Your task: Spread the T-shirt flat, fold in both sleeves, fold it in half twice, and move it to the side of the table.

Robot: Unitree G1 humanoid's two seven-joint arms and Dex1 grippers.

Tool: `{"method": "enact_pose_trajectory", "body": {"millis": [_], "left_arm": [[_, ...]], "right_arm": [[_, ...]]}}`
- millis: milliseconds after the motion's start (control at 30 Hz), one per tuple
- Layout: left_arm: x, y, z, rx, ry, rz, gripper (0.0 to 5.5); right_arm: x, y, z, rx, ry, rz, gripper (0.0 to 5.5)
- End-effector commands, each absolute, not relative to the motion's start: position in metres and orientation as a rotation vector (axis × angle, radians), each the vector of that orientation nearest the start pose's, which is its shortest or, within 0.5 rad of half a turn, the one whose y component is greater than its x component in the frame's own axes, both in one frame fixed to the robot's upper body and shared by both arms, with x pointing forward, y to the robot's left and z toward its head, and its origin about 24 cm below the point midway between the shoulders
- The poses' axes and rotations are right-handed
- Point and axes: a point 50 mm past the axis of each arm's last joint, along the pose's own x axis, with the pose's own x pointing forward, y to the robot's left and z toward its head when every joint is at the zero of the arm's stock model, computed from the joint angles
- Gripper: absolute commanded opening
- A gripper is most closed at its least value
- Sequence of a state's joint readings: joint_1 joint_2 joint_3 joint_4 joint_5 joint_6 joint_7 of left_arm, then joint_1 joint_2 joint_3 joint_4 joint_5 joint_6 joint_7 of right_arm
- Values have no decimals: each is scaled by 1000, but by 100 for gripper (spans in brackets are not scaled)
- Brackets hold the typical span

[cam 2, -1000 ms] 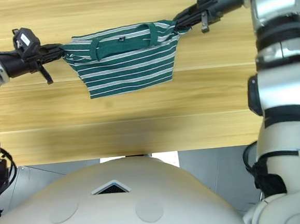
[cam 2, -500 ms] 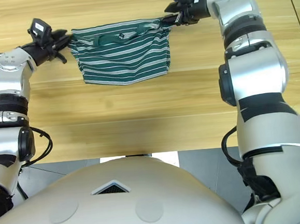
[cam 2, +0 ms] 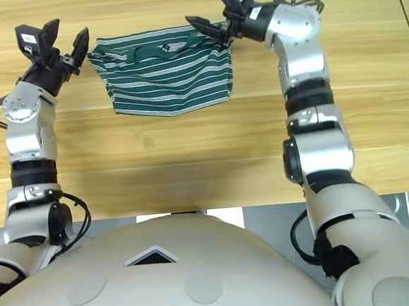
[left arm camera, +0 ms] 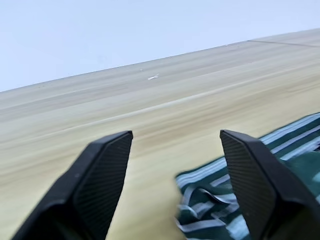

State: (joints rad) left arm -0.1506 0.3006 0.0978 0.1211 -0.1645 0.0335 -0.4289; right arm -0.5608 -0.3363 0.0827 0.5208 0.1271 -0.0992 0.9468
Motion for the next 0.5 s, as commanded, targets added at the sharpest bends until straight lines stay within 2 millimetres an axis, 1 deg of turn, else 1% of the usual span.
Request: {"method": "enact_pose_trajectory", "body": {"millis": [33, 67, 133, 200, 267, 367, 433, 500], "left_arm": [[203, 154, 76, 210, 42, -467, 306], [198, 145, 74, 263, 65, -495, 306], [195, 133, 66, 402, 115, -535, 306], [199, 126, 55, 507, 172, -539, 306], [205, 124, 46, 571, 214, -533, 306], [215, 126, 33, 606, 278, -527, 306], [220, 126, 26, 590, 314, -532, 306], [224, 124, 22, 567, 335, -537, 306]], "right_arm": [[292, -124, 99, -390, -55, 1103, 309], [298, -126, 94, -464, -34, 1088, 309], [314, -131, 91, -594, -5, 1041, 309], [327, -130, 88, -706, 25, 1028, 309], [335, -127, 82, -781, 50, 1046, 309], [341, -124, 69, -902, 108, 1094, 309], [343, -122, 61, -982, 140, 1122, 309], [344, -119, 57, -1017, 156, 1140, 309]]}}
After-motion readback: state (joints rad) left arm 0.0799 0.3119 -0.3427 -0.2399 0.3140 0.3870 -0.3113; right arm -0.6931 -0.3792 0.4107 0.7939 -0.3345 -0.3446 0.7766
